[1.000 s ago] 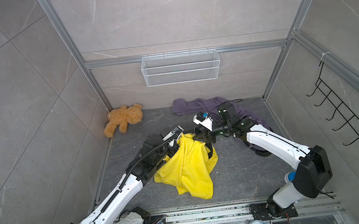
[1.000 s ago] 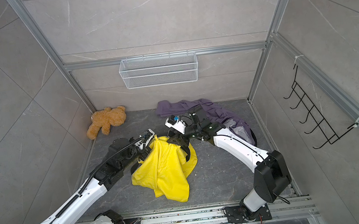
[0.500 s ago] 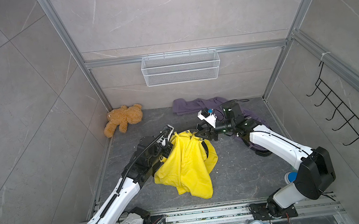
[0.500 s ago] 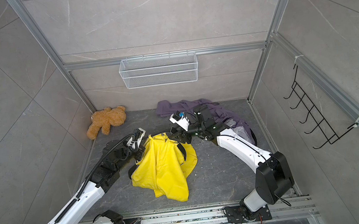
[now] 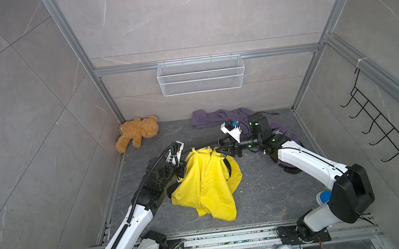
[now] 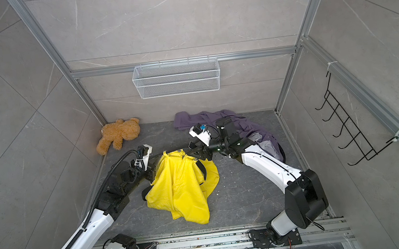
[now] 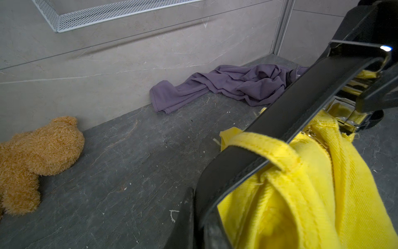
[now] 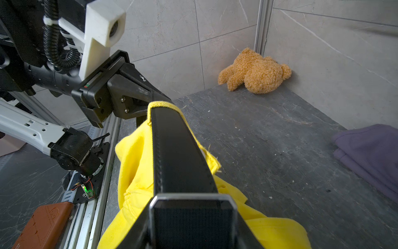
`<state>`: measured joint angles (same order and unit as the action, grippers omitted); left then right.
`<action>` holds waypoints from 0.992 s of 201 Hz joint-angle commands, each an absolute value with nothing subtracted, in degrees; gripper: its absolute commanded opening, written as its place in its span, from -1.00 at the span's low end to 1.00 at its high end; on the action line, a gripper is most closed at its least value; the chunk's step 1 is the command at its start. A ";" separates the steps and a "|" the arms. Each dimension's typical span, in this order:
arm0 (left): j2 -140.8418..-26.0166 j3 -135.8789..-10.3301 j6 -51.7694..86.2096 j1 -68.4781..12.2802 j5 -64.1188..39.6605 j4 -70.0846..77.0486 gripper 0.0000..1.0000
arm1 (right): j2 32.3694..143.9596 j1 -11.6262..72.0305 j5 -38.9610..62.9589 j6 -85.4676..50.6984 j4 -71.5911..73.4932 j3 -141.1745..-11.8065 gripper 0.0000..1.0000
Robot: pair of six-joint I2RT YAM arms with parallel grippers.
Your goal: Remove the belt from the trousers
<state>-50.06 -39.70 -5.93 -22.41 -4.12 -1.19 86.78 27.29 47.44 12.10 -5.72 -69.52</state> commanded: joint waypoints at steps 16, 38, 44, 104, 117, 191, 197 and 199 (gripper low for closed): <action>-46.46 -38.85 2.43 -13.40 14.18 -2.93 -1.00 | 83.14 20.30 41.15 9.46 -7.11 -68.29 -0.78; -46.32 -39.21 4.41 -11.15 14.60 -3.08 -1.00 | 82.67 20.10 40.67 9.47 -7.45 -67.62 -0.79; -46.32 -39.24 4.76 -10.63 14.56 -3.03 -1.00 | 82.53 20.06 40.61 9.41 -7.49 -67.56 -0.79; -48.69 -39.77 7.39 -8.26 14.19 -2.51 -1.00 | 84.12 19.74 40.48 9.50 -9.66 -69.51 -0.80; -51.90 -41.66 7.43 -8.26 13.80 -3.81 -0.95 | 84.96 19.81 41.08 8.94 -9.69 -70.36 -0.80; -59.31 -51.06 8.78 -9.64 6.52 -13.83 1.00 | 95.89 23.58 37.60 8.14 -21.88 -82.59 -0.74; -58.95 -50.94 9.17 -10.10 6.20 -14.13 1.00 | 97.10 24.51 36.13 7.62 -22.31 -83.73 -0.74; -58.84 -50.86 9.32 -10.24 6.01 -14.19 1.00 | 97.60 24.83 35.73 7.40 -22.54 -84.19 -0.74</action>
